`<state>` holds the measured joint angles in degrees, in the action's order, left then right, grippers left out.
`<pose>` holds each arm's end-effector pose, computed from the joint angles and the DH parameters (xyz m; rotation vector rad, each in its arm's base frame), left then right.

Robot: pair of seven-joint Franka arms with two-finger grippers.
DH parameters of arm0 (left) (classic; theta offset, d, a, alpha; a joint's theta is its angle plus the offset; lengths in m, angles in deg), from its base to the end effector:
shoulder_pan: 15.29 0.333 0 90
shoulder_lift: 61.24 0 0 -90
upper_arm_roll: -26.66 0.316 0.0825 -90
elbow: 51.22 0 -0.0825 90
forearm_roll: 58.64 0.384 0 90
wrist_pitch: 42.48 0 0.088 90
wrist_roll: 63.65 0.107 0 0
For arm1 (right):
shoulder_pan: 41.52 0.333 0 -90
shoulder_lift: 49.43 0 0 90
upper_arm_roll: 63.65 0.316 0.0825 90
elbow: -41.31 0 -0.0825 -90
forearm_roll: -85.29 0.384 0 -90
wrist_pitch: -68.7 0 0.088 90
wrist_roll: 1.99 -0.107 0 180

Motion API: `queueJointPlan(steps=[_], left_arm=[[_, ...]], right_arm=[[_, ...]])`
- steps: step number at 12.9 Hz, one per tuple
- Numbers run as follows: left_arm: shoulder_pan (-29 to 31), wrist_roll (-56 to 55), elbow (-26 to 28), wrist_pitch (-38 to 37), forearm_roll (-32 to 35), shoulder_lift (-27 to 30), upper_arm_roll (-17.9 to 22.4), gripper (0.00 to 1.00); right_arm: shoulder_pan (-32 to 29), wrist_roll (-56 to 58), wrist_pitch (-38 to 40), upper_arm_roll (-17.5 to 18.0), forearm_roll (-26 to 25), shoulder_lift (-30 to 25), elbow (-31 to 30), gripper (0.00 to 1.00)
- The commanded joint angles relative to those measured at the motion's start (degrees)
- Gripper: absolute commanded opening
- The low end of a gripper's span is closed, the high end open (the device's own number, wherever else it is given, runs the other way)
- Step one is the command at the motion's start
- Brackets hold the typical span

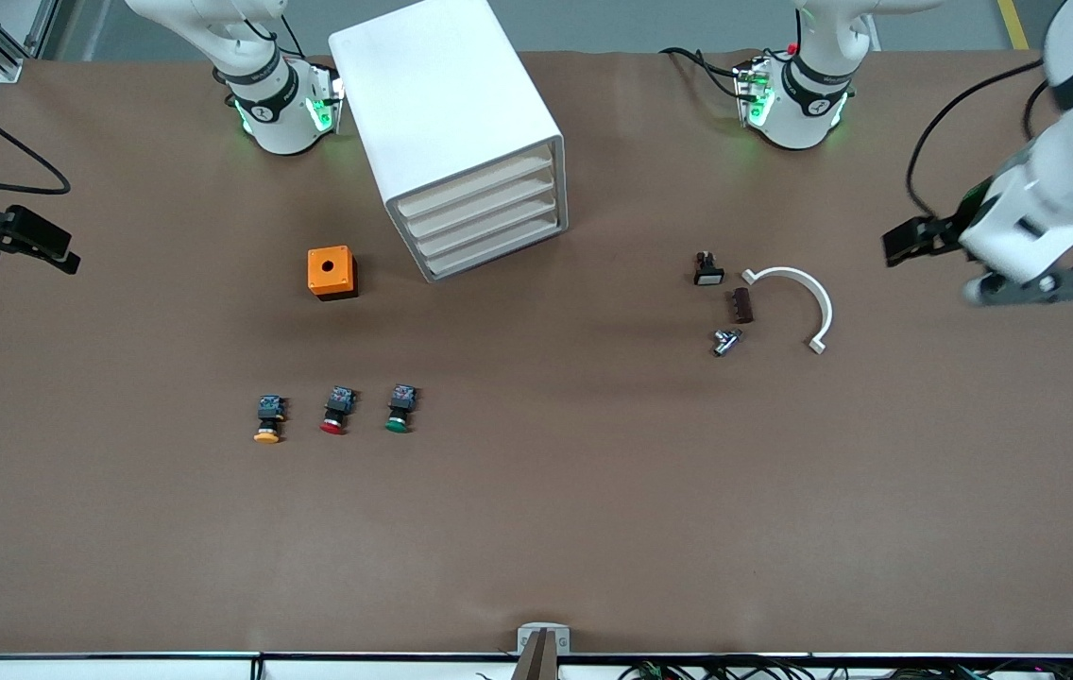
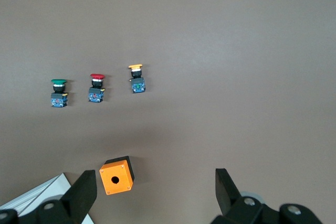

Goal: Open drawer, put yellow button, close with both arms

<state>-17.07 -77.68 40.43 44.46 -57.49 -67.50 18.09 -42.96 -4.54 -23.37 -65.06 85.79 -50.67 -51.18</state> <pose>0.5657 -0.0970 0.5459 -3.0830 -0.0967 0.2864 0.5502 -0.0266 0.6191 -3.1288 0.1479 -0.0224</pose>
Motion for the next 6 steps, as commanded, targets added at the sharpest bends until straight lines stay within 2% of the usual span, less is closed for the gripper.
queueJointPlan(steps=[1, 4, 6], left_arm=[[-1.4, -7.0, -7.0, -0.8, -1.1, -8.1, -0.3, 1.00], [-2.3, -20.8, -6.8, -1.2, -5.1, -10.1, -0.3, 1.00], [-3.0, -28.8, -6.9, -1.2, -6.6, -11.8, -0.4, 1.00]], right_arm=[[1.0, -0.3, -1.4, -0.2, 0.3, -0.5, -1.1, 1.00], [1.1, -0.4, -3.4, -0.1, 0.5, 1.1, -2.4, 1.00], [1.0, -0.3, -5.4, -0.1, 4.0, 4.2, -2.3, 1.00]])
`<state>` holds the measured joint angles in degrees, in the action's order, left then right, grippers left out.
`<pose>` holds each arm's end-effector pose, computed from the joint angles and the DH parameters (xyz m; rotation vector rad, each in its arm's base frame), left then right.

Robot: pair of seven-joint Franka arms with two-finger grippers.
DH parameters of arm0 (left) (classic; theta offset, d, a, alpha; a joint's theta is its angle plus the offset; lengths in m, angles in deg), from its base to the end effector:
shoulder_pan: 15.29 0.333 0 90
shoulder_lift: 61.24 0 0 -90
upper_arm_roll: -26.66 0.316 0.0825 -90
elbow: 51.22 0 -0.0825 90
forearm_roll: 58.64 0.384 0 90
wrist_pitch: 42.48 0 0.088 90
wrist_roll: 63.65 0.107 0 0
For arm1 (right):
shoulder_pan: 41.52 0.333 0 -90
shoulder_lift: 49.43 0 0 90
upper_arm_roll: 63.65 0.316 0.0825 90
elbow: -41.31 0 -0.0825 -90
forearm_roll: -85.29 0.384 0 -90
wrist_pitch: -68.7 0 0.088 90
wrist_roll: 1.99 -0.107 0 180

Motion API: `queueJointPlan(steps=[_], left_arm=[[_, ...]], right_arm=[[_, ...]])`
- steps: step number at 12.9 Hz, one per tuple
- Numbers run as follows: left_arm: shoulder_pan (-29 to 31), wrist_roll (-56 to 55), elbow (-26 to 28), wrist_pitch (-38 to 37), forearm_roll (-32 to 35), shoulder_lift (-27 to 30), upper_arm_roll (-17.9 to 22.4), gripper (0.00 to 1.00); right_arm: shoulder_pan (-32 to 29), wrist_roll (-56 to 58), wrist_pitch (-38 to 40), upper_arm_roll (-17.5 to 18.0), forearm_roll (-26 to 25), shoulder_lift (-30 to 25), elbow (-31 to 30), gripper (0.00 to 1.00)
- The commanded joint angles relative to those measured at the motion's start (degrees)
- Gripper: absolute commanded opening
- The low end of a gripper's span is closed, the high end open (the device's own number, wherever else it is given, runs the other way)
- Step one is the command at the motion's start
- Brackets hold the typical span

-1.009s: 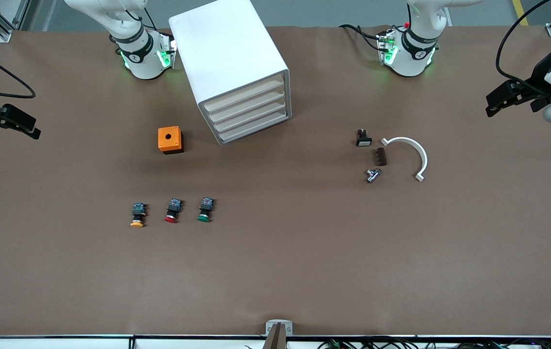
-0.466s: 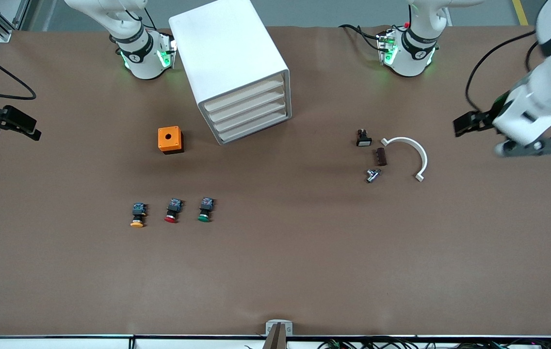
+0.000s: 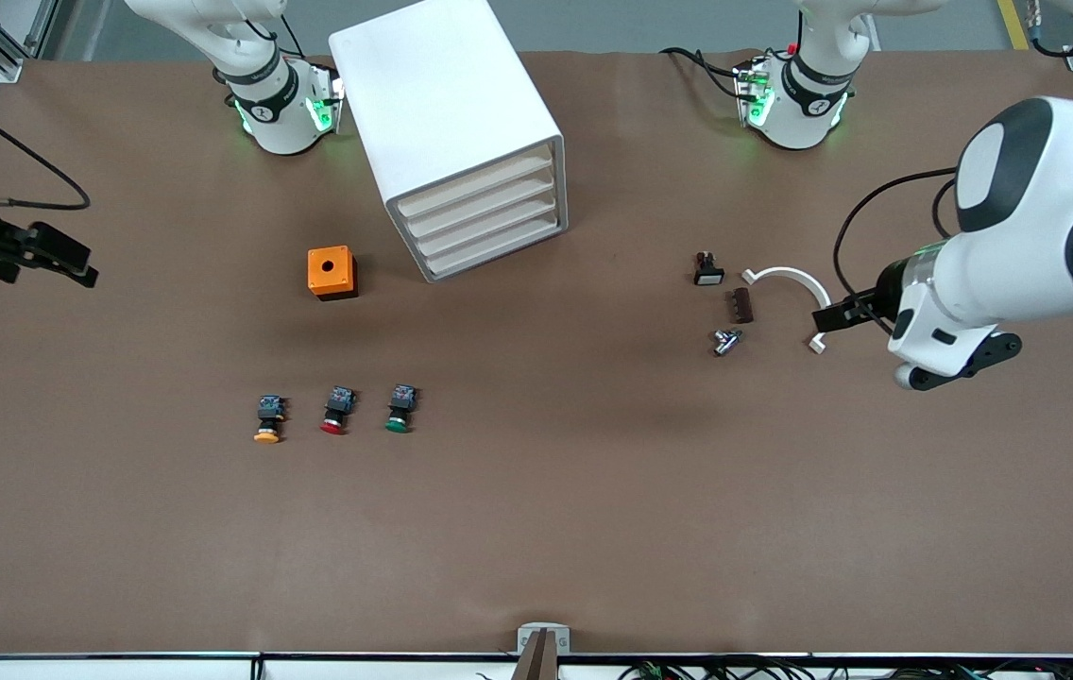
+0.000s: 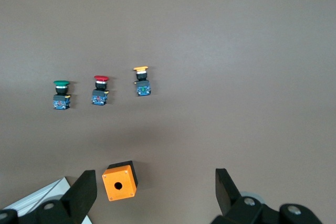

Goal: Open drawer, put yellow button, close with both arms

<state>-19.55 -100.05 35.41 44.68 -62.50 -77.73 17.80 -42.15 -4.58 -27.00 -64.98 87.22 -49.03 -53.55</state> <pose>0.6008 -0.1371 0.4811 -3.0280 -0.6335 0.4620 0.5633 -0.0159 0.5891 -3.1055 0.1284 -0.0117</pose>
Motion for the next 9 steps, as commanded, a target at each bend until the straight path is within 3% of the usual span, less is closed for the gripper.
queueJointPlan(steps=[1, 4, 7, 9], left_arm=[[-0.7, -10.2, -1.9, -1.5, -3.4, -2.7, -0.1, 1.00], [-2.1, -25.9, -2.3, -1.5, -9.7, -5.8, -0.1, 1.00], [-6.0, -39.8, -2.5, -1.5, -10.4, -8.3, -0.1, 1.00], [-7.3, -54.8, -2.4, -5.9, -12.3, -8.9, -0.2, 1.00]], right_arm=[[0.4, -0.2, -3.1, -0.2, 3.5, 4.4, 0.5, 1.00], [1.2, -0.2, -5.7, -0.3, 3.3, 9.9, 0.5, 0.99], [1.6, -0.4, -9.3, -0.2, 3.7, 15.0, 0.3, 0.99], [2.8, -0.4, -12.8, -0.2, 3.7, 18.8, -0.1, 0.99]])
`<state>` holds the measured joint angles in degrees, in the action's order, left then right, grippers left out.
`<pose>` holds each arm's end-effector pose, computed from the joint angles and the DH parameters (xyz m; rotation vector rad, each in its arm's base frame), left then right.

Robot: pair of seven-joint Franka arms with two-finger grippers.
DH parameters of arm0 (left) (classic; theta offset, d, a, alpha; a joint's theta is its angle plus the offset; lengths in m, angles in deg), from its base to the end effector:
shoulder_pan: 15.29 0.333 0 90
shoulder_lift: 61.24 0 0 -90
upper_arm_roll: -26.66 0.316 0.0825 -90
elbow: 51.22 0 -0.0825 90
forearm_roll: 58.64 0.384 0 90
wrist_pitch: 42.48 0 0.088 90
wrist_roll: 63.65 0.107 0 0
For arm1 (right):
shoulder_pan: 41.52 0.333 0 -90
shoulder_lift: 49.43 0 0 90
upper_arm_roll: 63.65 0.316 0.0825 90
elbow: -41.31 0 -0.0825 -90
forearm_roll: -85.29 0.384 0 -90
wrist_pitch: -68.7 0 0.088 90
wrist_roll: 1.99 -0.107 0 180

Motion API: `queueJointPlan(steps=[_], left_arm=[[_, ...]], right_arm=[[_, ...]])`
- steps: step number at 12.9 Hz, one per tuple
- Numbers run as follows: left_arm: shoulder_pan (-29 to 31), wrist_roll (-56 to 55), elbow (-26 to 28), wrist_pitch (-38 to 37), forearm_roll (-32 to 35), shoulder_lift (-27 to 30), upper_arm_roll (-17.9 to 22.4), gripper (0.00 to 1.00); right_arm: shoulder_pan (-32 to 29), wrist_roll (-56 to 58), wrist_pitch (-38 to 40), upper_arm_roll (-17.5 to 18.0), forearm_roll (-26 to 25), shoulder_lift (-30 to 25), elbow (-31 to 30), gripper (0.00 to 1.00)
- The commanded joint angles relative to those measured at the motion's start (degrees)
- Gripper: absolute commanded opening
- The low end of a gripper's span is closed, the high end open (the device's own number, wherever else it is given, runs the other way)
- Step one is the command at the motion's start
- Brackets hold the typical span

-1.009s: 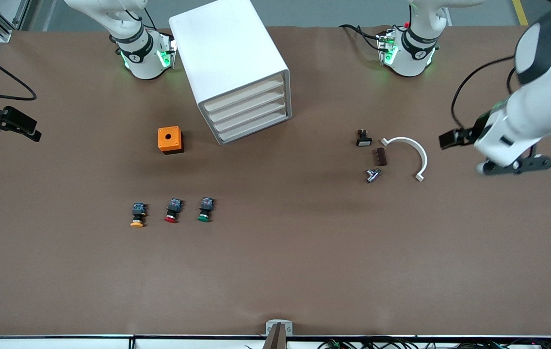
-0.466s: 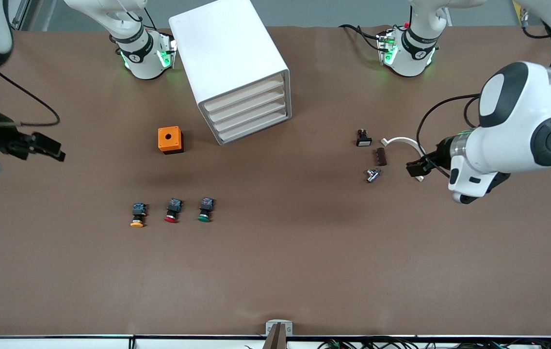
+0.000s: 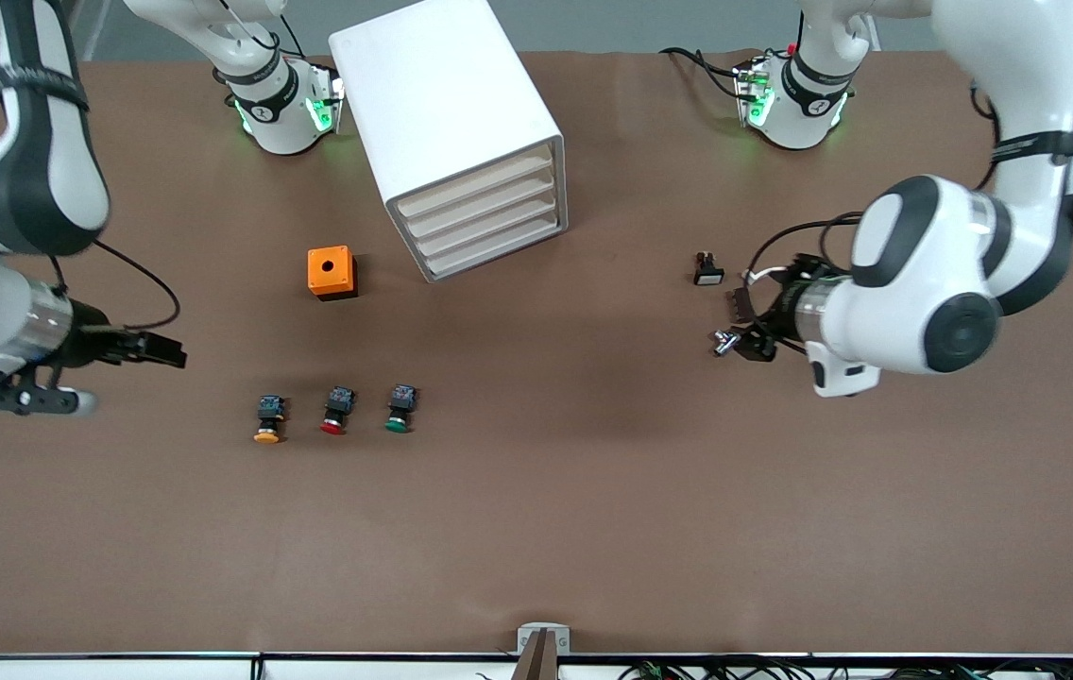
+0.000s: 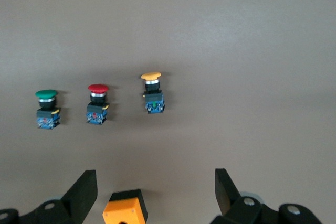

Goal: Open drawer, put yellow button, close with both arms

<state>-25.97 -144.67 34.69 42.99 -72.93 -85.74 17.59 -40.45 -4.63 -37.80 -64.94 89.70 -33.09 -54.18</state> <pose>0.5886 -0.2269 0.4036 -2.4821 -1.5287 0.7710 0.6330 0.0047 0.4323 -3.0717 0.1146 0.1450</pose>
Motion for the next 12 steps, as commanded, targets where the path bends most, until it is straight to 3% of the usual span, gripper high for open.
queueJointPlan(steps=[1, 3, 5, 8, 12], left_arm=[[-1.2, -15.4, -1.5, -5.3, -4.0, -1.2, 0.0, 1.00], [-2.8, -24.5, -1.7, -9.1, -9.1, -3.4, 0.0, 1.00], [-3.7, -26.5, -1.4, -12.3, -14.1, -4.8, 0.0, 1.00], [-7.1, -31.6, -1.8, -18.0, -22.6, -10.7, 0.0, 0.91], [-11.0, -48.2, -4.3, -17.9, -31.5, -17.2, 0.2, 0.88]], right_arm=[[1.3, -0.3, -3.4, -0.1, 1.2, 4.5, 0.4, 0.99], [1.5, -0.5, -4.6, -0.1, 2.3, 6.6, 0.4, 0.99], [1.7, -0.4, -6.4, -0.1, 3.9, 8.9, 0.4, 0.99], [3.1, -0.4, -13.0, -0.1, 3.9, 11.0, -3.1, 0.99], [4.2, -0.4, -23.7, -0.1, 3.9, 13.8, -8.5, 0.99]])
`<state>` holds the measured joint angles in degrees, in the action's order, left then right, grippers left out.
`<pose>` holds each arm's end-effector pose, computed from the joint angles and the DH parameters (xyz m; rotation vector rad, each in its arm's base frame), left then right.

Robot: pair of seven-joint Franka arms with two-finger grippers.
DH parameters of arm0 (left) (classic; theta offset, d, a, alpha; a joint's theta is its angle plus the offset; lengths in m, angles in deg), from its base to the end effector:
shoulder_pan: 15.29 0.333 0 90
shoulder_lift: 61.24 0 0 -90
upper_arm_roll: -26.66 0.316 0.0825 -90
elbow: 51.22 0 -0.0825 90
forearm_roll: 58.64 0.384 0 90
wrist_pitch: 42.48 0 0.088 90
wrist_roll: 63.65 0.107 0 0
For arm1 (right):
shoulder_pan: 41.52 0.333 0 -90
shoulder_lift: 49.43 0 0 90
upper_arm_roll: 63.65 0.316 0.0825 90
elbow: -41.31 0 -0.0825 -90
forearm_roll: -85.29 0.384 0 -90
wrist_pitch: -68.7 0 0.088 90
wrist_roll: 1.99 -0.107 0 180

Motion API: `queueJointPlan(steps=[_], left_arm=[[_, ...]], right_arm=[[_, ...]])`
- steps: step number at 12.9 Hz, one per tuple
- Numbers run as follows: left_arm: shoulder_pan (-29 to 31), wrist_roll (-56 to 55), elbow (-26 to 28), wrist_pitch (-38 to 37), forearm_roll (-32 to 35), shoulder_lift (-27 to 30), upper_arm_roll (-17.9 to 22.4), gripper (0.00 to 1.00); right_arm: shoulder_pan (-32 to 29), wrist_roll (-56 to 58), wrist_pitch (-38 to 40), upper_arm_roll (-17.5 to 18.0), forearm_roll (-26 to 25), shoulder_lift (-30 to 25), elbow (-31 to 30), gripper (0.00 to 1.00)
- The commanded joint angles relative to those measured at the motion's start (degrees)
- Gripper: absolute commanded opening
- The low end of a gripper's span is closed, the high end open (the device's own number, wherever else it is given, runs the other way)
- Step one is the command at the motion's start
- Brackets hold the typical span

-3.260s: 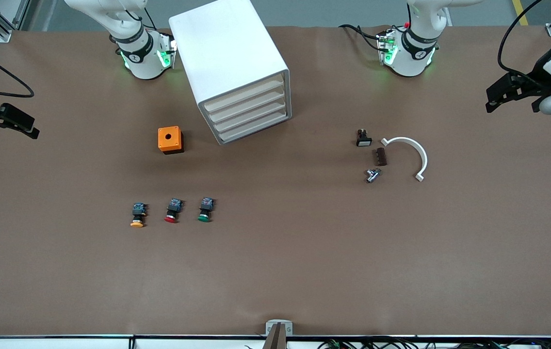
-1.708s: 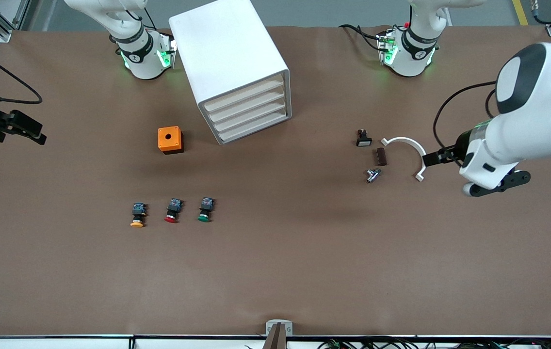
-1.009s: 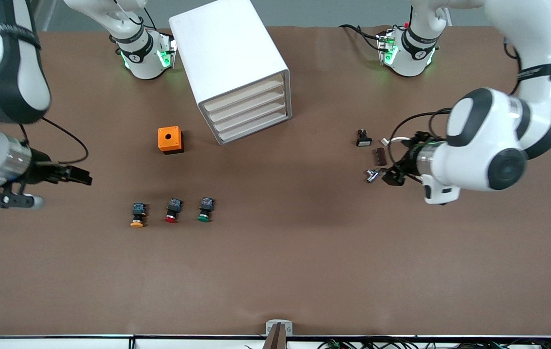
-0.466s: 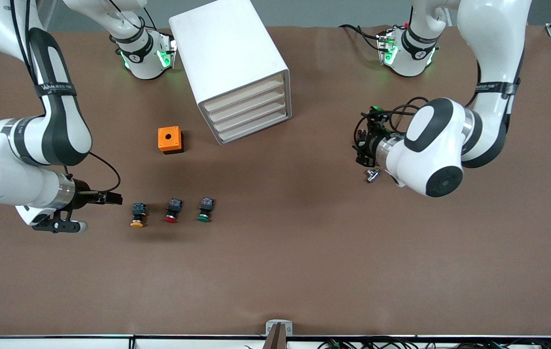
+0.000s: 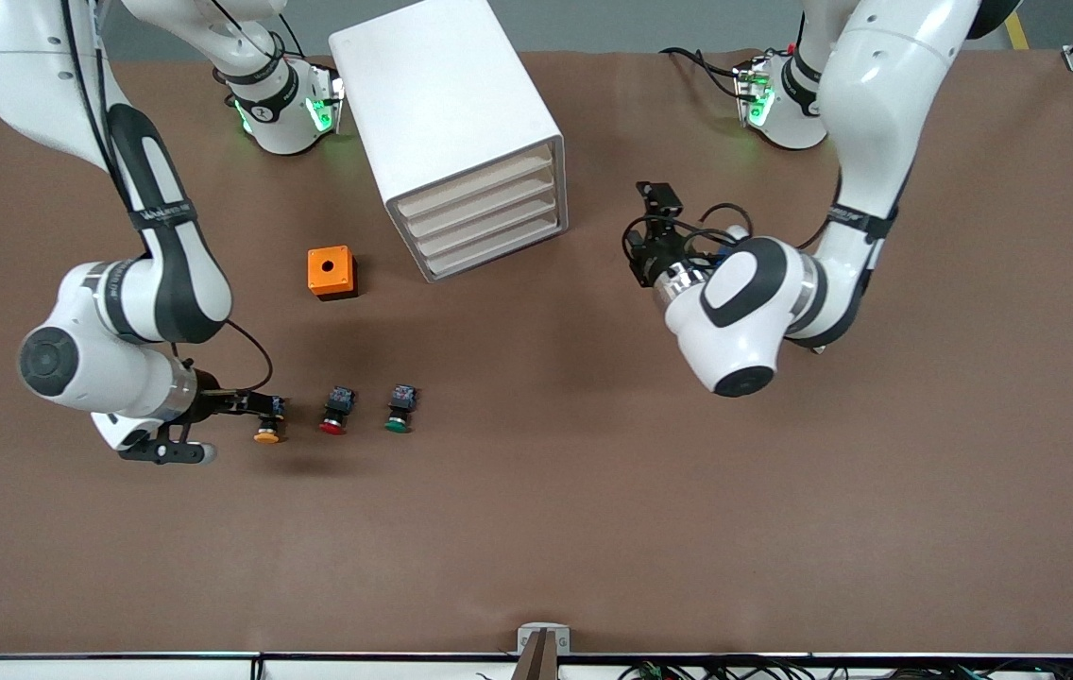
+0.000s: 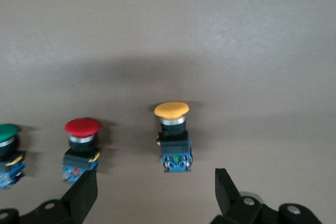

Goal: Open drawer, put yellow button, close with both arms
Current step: 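Grasp the yellow button with the right gripper while the left gripper hooks the drawer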

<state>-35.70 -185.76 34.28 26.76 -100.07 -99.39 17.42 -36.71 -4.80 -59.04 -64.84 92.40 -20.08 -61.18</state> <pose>0.4960 -0.3635 0.2926 -1.4286 -1.6109 1.2947 0.6466 0.0457 0.2605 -3.0569 0.0964 0.1159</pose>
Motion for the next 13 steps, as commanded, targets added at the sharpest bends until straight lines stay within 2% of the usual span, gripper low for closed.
queueJointPlan(steps=[1, 4, 10, 13], left_arm=[[-1.4, -11.8, -5.3, -1.6, -7.5, -5.2, 0.3, 0.86], [-2.2, -18.0, -6.7, 0.3, -18.3, -8.2, 0.4, 0.76], [-8.4, -20.6, -6.8, 10.5, -21.6, -8.6, 0.4, 0.66], [-11.5, -20.6, -6.8, 14.2, -21.7, -8.8, 0.4, 0.61]], right_arm=[[0.5, -0.2, -2.8, -0.2, 1.2, 1.7, -1.5, 0.99], [0.0, 0.1, -4.1, -0.2, 1.3, 4.0, -1.5, 0.99], [-0.6, 0.4, -4.5, -0.1, 1.3, 5.8, -2.7, 0.99], [-0.6, 0.5, -4.6, -0.1, 1.3, 5.8, -3.6, 0.91]])
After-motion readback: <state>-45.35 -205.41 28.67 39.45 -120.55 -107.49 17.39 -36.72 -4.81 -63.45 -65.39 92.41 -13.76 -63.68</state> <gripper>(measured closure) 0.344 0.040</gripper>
